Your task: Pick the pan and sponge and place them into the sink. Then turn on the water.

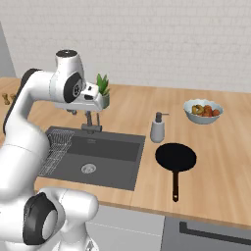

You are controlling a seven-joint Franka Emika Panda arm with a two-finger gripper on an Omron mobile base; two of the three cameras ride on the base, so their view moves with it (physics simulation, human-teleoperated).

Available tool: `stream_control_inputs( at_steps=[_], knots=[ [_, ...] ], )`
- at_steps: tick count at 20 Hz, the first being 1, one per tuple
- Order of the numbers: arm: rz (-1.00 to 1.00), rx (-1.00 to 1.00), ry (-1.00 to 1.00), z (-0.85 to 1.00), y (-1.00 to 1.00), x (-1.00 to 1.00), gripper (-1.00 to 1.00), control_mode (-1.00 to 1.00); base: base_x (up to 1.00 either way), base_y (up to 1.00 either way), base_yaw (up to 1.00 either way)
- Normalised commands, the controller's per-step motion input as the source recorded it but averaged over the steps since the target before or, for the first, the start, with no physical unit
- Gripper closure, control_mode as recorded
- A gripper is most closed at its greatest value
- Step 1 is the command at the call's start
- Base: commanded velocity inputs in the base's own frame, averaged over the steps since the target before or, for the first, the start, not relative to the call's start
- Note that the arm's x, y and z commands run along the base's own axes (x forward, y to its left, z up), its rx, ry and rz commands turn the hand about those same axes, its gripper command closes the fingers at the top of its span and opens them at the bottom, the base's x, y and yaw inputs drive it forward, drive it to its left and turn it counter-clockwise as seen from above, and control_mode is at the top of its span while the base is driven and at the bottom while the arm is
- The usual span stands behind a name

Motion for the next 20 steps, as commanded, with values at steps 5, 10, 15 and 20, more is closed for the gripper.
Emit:
stream_control_inputs(
  at_steps=[5, 10, 15, 20],
  knots=[
    [0.00, 0.00, 0.00, -0.11, -0.73, -0.08, -1.00, -1.00, 0.00, 0.00, 0.00],
    [0.00, 0.00, 0.01, -0.19, -1.00, -0.10, -1.00, -1.00, 0.00, 0.00, 0.00],
    [-0.02, 0.00, 0.01, -0.18, -1.00, 0.10, -1.00, -1.00, 0.00, 0.00, 0.00],
    [-0.11, 0.00, 0.02, -0.24, -0.97, 0.59, -1.00, -1.00, 0.00, 0.00, 0.00]
  ],
)
